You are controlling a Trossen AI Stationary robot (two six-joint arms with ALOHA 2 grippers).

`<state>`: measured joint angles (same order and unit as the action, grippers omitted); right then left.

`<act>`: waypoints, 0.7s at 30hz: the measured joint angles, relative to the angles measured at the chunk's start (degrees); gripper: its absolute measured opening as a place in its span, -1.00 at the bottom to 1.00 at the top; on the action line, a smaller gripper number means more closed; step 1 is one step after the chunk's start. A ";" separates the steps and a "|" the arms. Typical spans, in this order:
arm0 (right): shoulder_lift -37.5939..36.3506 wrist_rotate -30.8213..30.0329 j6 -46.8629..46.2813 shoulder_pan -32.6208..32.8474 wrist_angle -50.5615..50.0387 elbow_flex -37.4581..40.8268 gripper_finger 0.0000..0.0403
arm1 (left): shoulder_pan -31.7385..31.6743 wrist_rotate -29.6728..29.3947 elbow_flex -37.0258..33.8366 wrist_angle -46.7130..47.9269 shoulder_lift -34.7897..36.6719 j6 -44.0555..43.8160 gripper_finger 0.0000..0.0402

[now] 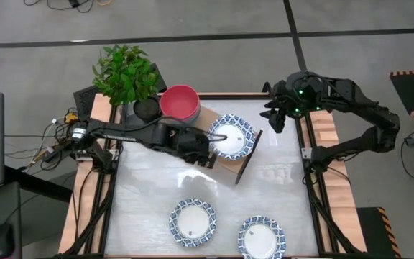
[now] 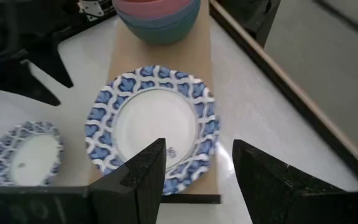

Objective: Place and stack bowls onto a shelf
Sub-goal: Stack the white patterned bowl on top of the other white patterned bowl on the shelf

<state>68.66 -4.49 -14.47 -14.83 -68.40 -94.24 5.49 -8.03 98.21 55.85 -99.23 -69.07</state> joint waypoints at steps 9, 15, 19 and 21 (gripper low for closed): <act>0.03 1.50 -9.52 5.95 -1.47 0.00 0.04 | 7.30 -1.74 0.04 8.72 3.80 2.46 -0.08; 2.33 1.79 -18.48 15.52 -2.45 0.04 0.04 | 12.76 -2.58 0.04 15.73 3.86 1.20 -0.08; 5.42 0.71 -25.36 23.35 -3.66 0.02 0.04 | 16.24 -4.42 0.03 17.42 3.84 -1.17 -0.08; 7.79 -0.85 -28.86 27.32 -3.08 0.00 0.04 | 17.90 -4.42 0.04 18.08 3.84 -1.80 -0.08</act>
<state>76.46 -5.34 -43.33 12.49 -71.48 -94.24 23.39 -12.45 98.26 73.92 -95.39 -70.87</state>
